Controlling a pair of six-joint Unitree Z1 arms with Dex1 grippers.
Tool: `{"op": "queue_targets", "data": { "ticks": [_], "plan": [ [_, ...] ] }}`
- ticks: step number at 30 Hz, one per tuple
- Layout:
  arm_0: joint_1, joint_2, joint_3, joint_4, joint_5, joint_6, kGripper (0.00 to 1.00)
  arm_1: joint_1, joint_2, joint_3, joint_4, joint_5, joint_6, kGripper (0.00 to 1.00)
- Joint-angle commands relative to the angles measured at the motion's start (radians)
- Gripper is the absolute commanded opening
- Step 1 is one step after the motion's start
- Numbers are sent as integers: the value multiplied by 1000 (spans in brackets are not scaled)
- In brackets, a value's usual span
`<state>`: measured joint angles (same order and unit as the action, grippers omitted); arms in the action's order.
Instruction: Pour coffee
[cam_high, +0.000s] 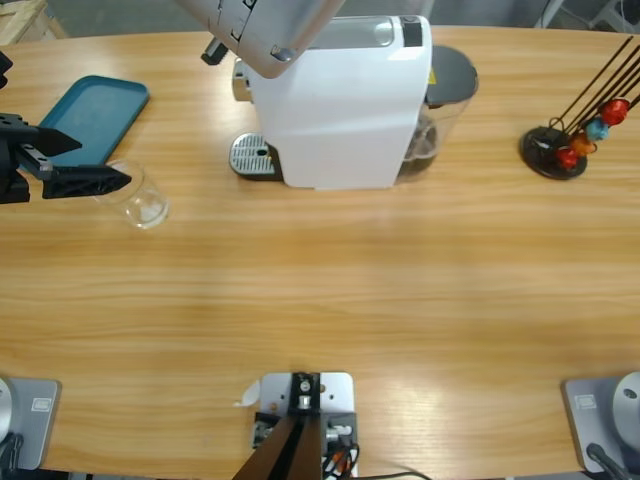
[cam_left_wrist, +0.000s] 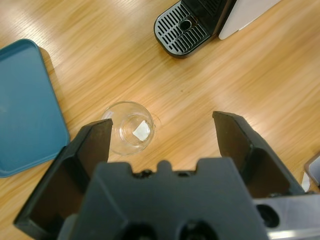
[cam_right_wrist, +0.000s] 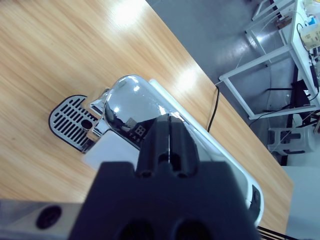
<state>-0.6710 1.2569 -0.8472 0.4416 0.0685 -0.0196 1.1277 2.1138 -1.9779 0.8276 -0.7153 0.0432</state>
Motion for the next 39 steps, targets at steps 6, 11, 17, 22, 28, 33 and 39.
{"op": "queue_targets", "data": {
  "ticks": [6,11,17,22,28,33,39],
  "plan": [
    [-10,15,42,-15,14,-10,872,17,-55,25,79,-35,26,0],
    [-10,16,42,-15,14,-10,872,8,-177,35,170,-60,107,295],
    [-10,24,42,-18,13,-11,872,-73,-378,183,209,129,231,853],
    [-10,16,28,-6,-8,-15,902,-196,-512,347,214,414,247,1000],
    [-11,-27,-111,193,-22,-16,918,-240,-632,544,213,506,274,999],
    [63,-92,-177,289,-74,-47,923,-244,-733,655,207,501,270,1000],
    [174,-137,-95,220,-206,-85,916,-321,-860,758,202,583,265,1000]
  ]
}}
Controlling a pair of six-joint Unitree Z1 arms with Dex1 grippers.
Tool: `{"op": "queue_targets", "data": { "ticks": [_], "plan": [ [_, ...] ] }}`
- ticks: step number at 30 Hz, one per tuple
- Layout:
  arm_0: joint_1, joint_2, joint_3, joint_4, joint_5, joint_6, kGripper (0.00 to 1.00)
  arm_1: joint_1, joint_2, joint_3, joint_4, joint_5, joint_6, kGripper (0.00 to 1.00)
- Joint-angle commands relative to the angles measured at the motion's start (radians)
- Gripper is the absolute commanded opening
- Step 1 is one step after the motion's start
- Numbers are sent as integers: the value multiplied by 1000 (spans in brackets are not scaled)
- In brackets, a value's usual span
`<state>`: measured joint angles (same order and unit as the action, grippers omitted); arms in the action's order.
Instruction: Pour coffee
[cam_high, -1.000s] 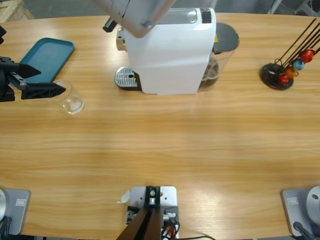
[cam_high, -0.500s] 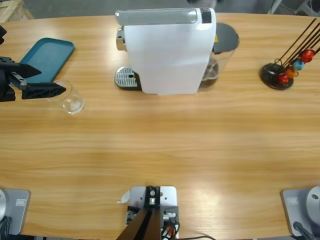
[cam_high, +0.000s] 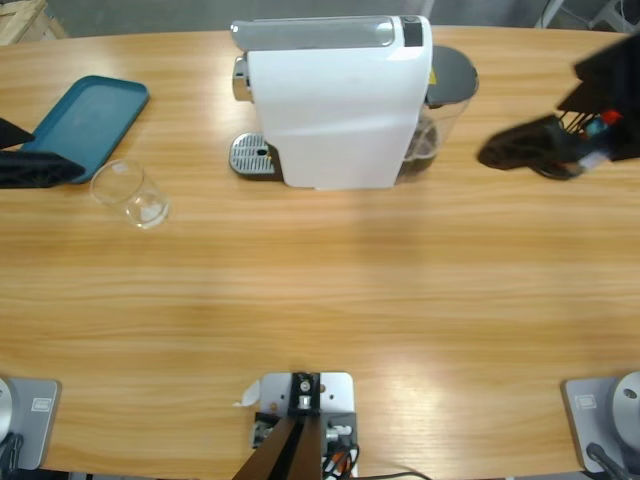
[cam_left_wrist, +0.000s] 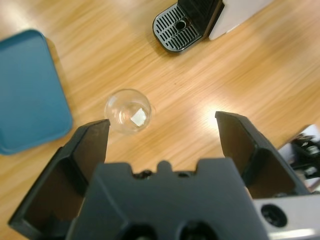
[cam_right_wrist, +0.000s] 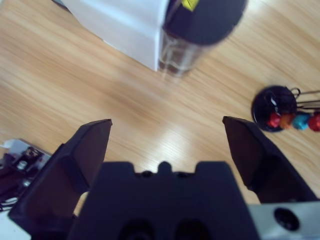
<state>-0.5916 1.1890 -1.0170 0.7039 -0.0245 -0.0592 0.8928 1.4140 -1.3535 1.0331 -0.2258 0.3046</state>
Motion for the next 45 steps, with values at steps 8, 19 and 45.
{"op": "queue_targets", "data": {
  "ticks": [8,19,45],
  "plan": [
    [94,118,136,-106,-42,-50,929,-118,-220,225,-31,134,-18,1000],
    [95,271,126,-112,56,-82,936,-221,-210,226,-53,188,-88,1000],
    [95,461,52,-113,70,-126,931,-295,-178,236,-65,252,-139,994]
  ]
}}
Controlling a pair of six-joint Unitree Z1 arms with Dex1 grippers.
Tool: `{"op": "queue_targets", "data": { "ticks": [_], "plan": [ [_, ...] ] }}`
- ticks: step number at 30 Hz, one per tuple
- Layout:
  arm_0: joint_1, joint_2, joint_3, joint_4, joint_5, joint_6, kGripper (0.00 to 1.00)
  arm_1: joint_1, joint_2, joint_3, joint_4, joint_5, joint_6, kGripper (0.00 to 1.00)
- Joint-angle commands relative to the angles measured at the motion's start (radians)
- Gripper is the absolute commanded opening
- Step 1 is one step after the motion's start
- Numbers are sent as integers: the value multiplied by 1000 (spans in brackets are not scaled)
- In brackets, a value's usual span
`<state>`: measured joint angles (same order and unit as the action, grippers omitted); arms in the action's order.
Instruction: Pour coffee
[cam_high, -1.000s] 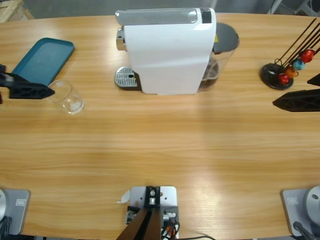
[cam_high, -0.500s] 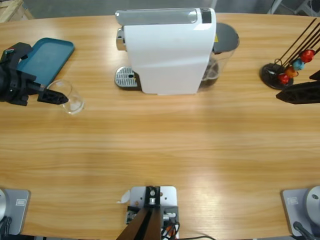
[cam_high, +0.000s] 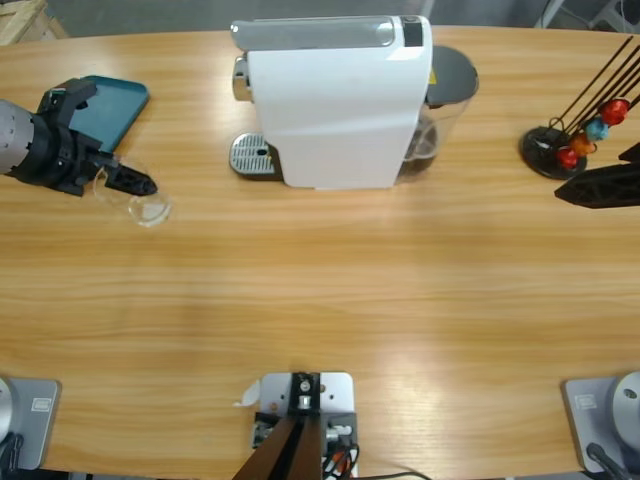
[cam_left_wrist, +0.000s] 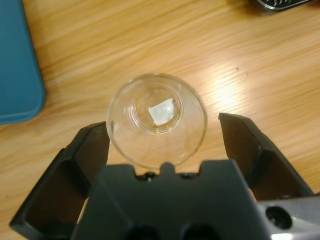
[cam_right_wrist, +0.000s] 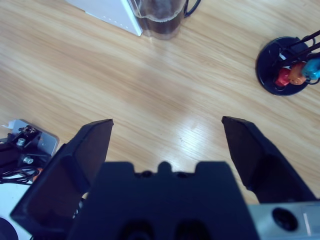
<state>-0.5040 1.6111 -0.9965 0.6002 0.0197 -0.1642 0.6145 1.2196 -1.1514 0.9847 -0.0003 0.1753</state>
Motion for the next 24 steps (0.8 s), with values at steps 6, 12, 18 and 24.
{"op": "queue_targets", "data": {
  "ticks": [6,12,18,24],
  "plan": [
    [7,63,30,-8,37,-23,927,-16,12,44,-14,32,-11,987],
    [2,83,32,-8,28,-32,931,-21,11,44,-14,34,-19,985],
    [-39,72,48,-9,23,-53,927,-29,9,43,0,39,-24,982],
    [-68,-69,185,-168,69,-72,929,-38,10,42,15,43,-34,977]
  ]
}}
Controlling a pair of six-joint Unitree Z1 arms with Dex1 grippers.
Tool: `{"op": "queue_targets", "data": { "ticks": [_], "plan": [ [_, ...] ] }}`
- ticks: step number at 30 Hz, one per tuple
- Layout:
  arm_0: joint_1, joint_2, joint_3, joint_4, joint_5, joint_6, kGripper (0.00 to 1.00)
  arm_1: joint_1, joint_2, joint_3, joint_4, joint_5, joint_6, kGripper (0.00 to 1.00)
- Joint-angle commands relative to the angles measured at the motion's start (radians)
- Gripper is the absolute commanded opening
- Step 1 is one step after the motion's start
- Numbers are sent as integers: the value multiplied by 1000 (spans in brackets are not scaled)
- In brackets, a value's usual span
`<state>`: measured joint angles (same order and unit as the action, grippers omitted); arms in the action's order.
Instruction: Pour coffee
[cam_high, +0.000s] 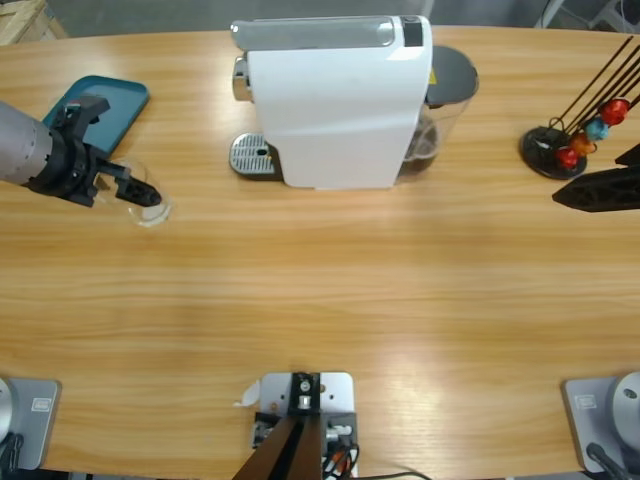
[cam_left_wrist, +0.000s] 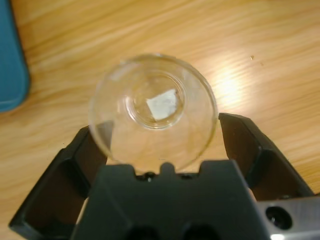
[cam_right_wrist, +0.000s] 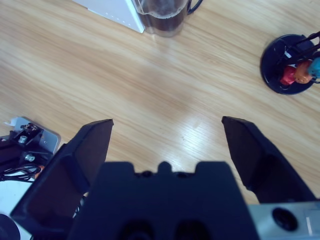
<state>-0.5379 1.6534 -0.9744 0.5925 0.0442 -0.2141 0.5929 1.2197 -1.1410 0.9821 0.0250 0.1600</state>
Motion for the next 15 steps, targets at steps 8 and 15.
{"op": "queue_targets", "data": {
  "ticks": [8,15],
  "plan": [
    [-34,-170,260,-298,85,-10,931,-18,15,30,29,29,-19,973],
    [-34,-173,299,-366,85,-8,930,-18,26,23,33,32,-21,970]
  ]
}}
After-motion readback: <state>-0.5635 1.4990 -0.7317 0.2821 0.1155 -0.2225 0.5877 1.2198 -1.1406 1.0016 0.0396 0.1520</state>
